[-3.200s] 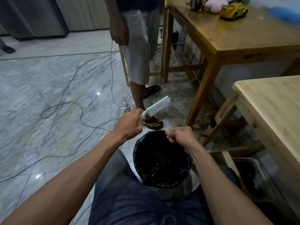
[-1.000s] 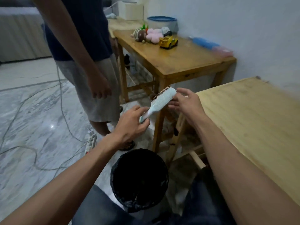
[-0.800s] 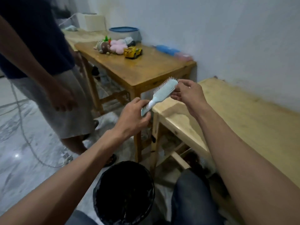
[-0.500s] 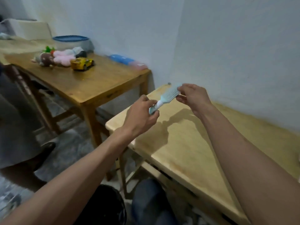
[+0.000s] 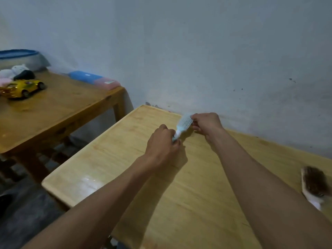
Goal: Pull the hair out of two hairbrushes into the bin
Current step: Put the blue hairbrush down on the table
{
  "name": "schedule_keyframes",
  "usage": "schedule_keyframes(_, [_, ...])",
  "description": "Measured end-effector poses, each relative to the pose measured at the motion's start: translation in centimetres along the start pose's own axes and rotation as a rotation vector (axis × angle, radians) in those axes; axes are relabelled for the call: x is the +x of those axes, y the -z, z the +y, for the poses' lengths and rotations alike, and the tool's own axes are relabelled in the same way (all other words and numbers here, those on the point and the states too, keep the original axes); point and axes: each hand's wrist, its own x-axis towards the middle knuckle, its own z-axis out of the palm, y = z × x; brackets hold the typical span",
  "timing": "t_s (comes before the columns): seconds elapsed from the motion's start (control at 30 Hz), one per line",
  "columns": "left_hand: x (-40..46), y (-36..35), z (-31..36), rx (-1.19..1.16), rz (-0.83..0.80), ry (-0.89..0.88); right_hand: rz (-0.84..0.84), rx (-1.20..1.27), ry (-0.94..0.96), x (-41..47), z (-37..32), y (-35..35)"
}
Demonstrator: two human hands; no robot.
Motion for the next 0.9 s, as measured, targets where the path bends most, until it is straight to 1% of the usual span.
schedule_keyframes(0.2, [2.5, -1.6, 1.5, -0.03, -0.05, 0.004, 0.067, -0.071, -0.008, 2.7, 0.7, 1.5])
schedule_keyframes(0.4, [3.6, -3.6, 2.3, -0.032, -0.104, 0.038, 0.09, -0.152, -0.016, 3.8, 1.1, 2.7])
schedule_keyframes(0.53, [3.6, -3.8, 2.5, -0.031, -0.123, 0.043, 0.084, -0.181, -0.016, 4.0, 1.1, 2.9])
schedule_keyframes(0.67, [3.5, -3.1, 2.8, 0.026, -0.122, 0.053, 0.051, -0.2, -0.019, 3.3, 0.5, 3.7])
schedule_keyframes(0.73, [3.2, -2.7, 3.1, 0.053, -0.072, 0.056, 0.03, -0.265, -0.021, 2.6, -0.3, 5.1])
schedule_keyframes(0.8, [2.6, -2.5, 4.2, 0.039, -0.029, 0.022, 0.018, -0.344, -0.014, 1.7, -1.7, 7.3])
schedule_keyframes(0.9, [1.5, -2.6, 7.1, -0.005, -0.036, -0.052, 0.012, -0.476, 0.051, 0.2, -3.6, 11.9])
